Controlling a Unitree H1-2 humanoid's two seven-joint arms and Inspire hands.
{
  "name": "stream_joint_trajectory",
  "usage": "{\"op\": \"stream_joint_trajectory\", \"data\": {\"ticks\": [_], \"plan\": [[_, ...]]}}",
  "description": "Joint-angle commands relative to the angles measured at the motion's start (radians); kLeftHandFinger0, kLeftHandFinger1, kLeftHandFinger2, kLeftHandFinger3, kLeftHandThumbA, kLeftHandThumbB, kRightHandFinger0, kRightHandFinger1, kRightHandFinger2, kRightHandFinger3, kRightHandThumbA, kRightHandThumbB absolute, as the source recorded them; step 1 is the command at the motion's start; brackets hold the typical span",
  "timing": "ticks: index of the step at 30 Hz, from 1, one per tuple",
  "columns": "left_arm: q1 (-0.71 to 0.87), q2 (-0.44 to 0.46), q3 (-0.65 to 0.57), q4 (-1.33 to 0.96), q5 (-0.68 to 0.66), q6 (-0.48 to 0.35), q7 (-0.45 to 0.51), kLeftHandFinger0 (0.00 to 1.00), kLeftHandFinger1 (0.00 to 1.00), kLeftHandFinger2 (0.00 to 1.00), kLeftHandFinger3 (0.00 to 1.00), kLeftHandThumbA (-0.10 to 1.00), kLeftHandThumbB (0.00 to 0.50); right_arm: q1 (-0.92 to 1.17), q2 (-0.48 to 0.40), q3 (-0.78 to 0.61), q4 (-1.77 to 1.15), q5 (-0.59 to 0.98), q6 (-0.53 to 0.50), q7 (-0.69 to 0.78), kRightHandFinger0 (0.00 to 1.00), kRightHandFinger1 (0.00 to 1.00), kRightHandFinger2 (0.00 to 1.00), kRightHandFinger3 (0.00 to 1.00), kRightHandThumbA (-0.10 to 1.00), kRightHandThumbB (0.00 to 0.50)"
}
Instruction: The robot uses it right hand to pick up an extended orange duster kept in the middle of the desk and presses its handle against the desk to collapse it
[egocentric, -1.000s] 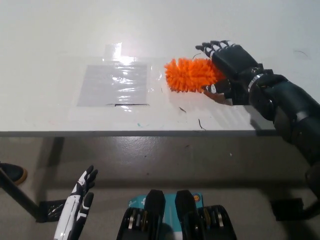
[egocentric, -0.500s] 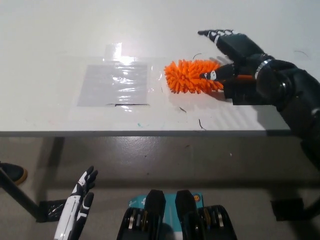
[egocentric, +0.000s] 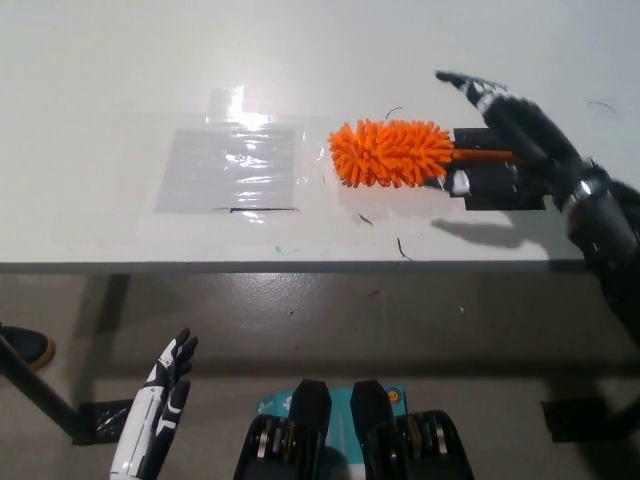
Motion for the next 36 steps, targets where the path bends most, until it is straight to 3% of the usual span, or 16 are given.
{"op": "stream_joint_trajectory", "data": {"ticks": [1, 2, 3, 6, 11, 12, 13, 18, 19, 21, 28, 29, 31, 36], "plan": [[-0.03, 0.025, -0.031, -0.121, -0.152, 0.057, -0.094, 1.0, 1.0, 1.0, 1.0, 1.0, 0.141, 0.426, -0.16, -0.307, -1.254, 0.322, 0.095, -0.057, 1.0, 1.0, 1.0, 1.0, 0.97, 0.481], [-0.028, 0.025, -0.032, -0.136, -0.151, 0.073, -0.098, 1.0, 1.0, 1.0, 1.0, 1.0, 0.196, 0.498, -0.109, -0.27, -1.244, 0.275, 0.0, -0.091, 1.0, 1.0, 1.0, 1.0, 0.92, 0.433], [-0.032, 0.023, -0.033, -0.136, -0.15, 0.074, -0.098, 1.0, 1.0, 1.0, 1.0, 1.0, 0.199, 0.518, -0.093, -0.269, -1.249, 0.264, -0.002, -0.096, 1.0, 1.0, 1.0, 1.0, 0.92, 0.428], [-0.044, 0.025, -0.031, -0.157, -0.227, 0.121, -0.127, 1.0, 1.0, 1.0, 1.0, 1.0, 0.216, 0.631, 0.028, -0.232, -1.124, 0.139, -0.162, -0.173, 1.0, 1.0, 1.0, 1.0, 1.0, 0.394], [-0.037, 0.036, -0.017, -0.191, -0.352, 0.2, -0.167, 1.0, 1.0, 1.0, 1.0, 1.0, 0.295, 0.765, 0.157, -0.183, -0.888, -0.103, -0.305, -0.299, 1.0, 1.0, 1.0, 1.0, 1.0, 0.296], [-0.035, 0.035, -0.014, -0.201, -0.377, 0.218, -0.173, 1.0, 1.0, 1.0, 1.0, 1.0, 0.294, 0.753, 0.165, -0.15, -0.804, -0.094, -0.322, -0.347, 1.0, 1.0, 1.0, 1.0, 1.0, 0.307], [-0.031, 0.038, -0.014, -0.206, -0.388, 0.227, -0.177, 1.0, 1.0, 1.0, 1.0, 1.0, 0.309, 0.747, 0.176, -0.134, -0.732, -0.113, -0.324, -0.385, 1.0, 1.0, 1.0, 1.0, 1.0, 0.328], [-0.03, 0.039, -0.011, -0.214, -0.405, 0.242, -0.188, 1.0, 1.0, 1.0, 1.0, 1.0, 0.313, 0.742, 0.184, -0.118, -0.668, -0.135, -0.324, -0.431, 1.0, 1.0, 1.0, 1.0, 1.0, 0.321], [-0.038, 0.047, 0.004, -0.213, -0.415, 0.251, -0.184, 1.0, 1.0, 1.0, 1.0, 1.0, 0.286, 0.671, 0.202, -0.044, -0.447, -0.084, -0.324, -0.499, 1.0, 1.0, 1.0, 1.0, 0.99, 0.305], [-0.037, 0.051, 0.011, -0.207, -0.413, 0.244, -0.182, 1.0, 1.0, 1.0, 1.0, 1.0, 0.292, 0.656, 0.203, -0.034, -0.39, -0.11, -0.324, -0.525, 1.0, 1.0, 1.0, 1.0, 0.96, 0.3], [-0.067, 0.052, 0.015, -0.182, -0.382, 0.232, -0.166, 1.0, 1.0, 1.0, 1.0, 1.0, 0.279, 0.614, 0.199, -0.029, -0.279, -0.071, -0.324, -0.532, 1.0, 1.0, 1.0, 1.0, 0.96, 0.304], [-0.067, 0.05, 0.014, -0.15, -0.346, 0.203, -0.154, 1.0, 1.0, 1.0, 1.0, 1.0, 0.264, 0.623, 0.234, -0.09, -0.244, 0.075, -0.324, -0.386, 1.0, 1.0, 1.0, 1.0, 1.0, 0.316], [-0.069, 0.048, 0.012, -0.131, -0.331, 0.183, -0.151, 1.0, 1.0, 1.0, 1.0, 1.0, 0.257, 0.618, 0.248, -0.108, -0.216, 0.198, -0.324, -0.309, 1.0, 1.0, 1.0, 1.0, 1.0, 0.282], [-0.056, 0.047, -0.001, -0.122, -0.313, 0.172, -0.15, 1.0, 1.0, 1.0, 1.0, 1.0, 0.245, 0.626, 0.262, -0.13, -0.191, 0.268, -0.324, -0.244, 1.0, 1.0, 1.0, 1.0, 1.0, 0.266]]}}
